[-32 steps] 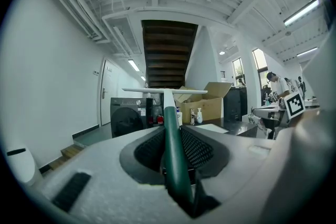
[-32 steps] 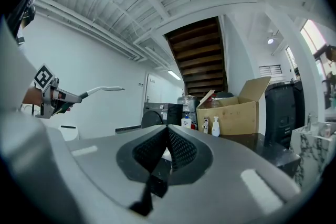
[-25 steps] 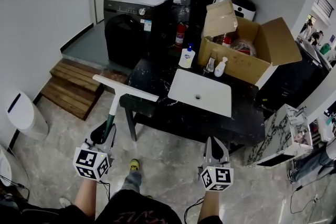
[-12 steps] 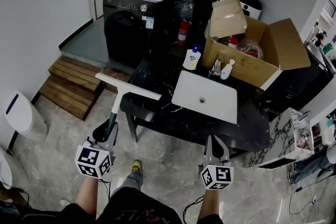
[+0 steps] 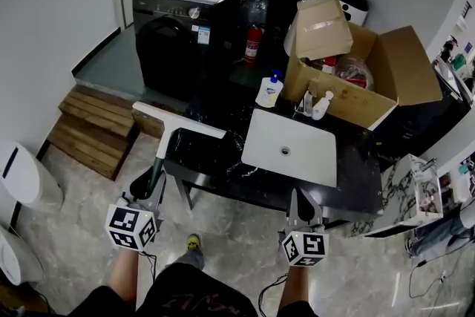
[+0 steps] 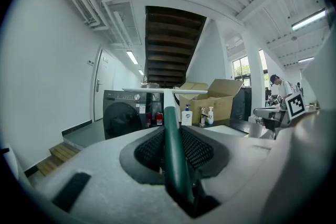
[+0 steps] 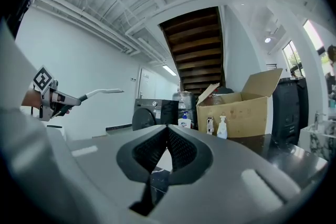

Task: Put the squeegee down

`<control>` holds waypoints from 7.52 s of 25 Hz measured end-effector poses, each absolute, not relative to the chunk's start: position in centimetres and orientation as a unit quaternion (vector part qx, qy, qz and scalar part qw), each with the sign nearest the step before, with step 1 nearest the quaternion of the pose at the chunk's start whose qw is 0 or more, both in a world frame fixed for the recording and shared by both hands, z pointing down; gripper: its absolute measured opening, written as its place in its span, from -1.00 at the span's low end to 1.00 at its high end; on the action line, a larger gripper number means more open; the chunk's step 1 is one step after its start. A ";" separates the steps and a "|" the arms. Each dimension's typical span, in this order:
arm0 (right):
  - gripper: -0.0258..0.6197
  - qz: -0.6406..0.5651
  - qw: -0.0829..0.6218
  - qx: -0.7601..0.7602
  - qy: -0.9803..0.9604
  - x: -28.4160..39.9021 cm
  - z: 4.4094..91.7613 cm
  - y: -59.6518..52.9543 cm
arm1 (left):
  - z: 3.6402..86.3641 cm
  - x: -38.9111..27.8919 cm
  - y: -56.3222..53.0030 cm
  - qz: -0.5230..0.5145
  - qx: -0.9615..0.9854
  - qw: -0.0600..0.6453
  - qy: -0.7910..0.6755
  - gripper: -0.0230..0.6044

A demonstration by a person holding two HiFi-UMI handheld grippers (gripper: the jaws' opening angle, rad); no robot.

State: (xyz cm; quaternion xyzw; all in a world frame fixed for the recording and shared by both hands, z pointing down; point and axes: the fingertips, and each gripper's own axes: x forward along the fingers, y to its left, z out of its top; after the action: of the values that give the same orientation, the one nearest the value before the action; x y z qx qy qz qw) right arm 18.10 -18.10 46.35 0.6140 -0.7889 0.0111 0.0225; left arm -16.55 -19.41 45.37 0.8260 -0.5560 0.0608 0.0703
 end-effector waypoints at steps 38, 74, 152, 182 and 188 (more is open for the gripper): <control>-0.89 0.005 0.031 0.623 -0.782 13.9 45.2 -35.5 | 45.8 -18.1 -37.9 0.064 0.846 0.079 -0.523 -0.61; -0.89 0.017 0.049 0.598 -0.800 16.7 47.7 -40.9 | 50.5 -10.3 -48.5 0.116 0.836 0.118 -0.523 -0.61; -0.89 0.036 0.072 0.593 -0.801 18.2 50.8 -41.8 | 67.2 -6.4 -47.4 0.283 0.786 0.260 -0.484 -0.48; -0.89 0.024 0.059 0.599 -0.798 17.2 48.6 -40.7 | 55.9 -9.9 -48.0 0.193 0.815 0.130 -0.531 -0.88; -0.89 0.019 0.054 0.599 -0.799 17.1 47.9 -40.6 | 53.7 -10.8 -47.9 0.178 0.816 0.110 -0.539 -0.93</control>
State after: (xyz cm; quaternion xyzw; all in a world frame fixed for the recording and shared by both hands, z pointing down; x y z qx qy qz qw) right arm 17.05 -40.65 47.87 0.5990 -0.7987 0.0186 0.0545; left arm -10.76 -47.92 53.70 0.8161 -0.5386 0.1778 0.1104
